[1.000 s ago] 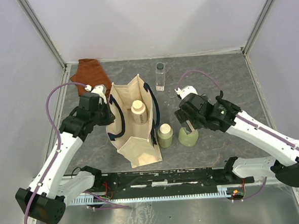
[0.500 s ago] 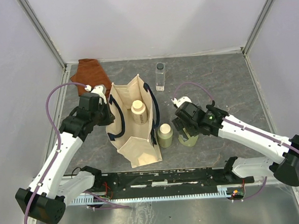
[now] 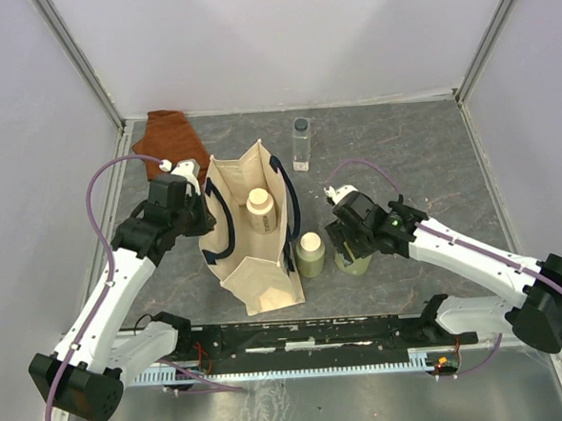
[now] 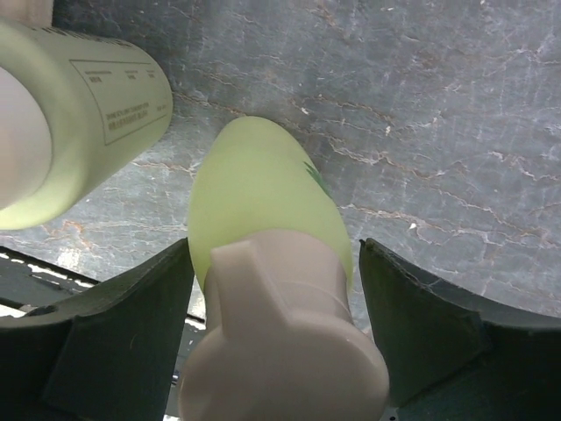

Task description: Place the personal care products into the canvas bag

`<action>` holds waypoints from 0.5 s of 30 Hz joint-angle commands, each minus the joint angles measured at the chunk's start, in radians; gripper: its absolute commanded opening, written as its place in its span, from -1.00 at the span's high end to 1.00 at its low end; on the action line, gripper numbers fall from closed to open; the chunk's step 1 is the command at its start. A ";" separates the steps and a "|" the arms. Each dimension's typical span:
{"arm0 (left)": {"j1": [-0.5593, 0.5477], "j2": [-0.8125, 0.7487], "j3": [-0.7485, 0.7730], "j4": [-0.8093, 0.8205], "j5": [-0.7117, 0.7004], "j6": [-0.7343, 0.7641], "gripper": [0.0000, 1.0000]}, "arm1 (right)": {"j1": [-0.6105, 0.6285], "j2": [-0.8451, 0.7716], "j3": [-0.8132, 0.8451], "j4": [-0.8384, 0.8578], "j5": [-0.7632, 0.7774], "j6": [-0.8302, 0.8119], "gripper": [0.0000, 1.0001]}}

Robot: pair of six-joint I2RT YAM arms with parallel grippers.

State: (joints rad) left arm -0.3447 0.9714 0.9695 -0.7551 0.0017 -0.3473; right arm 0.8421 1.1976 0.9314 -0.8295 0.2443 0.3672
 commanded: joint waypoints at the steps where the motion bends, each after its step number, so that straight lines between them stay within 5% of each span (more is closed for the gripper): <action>1: -0.003 -0.016 0.027 0.033 -0.015 -0.004 0.95 | -0.006 -0.007 -0.015 0.061 -0.036 -0.017 -0.53; 6: -0.003 -0.016 0.026 0.033 -0.014 -0.005 0.95 | -0.008 -0.006 -0.011 0.038 -0.035 -0.018 0.28; 15: -0.004 -0.014 0.026 0.034 -0.012 0.000 0.95 | -0.010 -0.031 0.117 -0.089 0.050 -0.023 0.97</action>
State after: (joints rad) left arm -0.3447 0.9714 0.9695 -0.7551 0.0017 -0.3477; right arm 0.8368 1.1950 0.9401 -0.8371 0.2241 0.3489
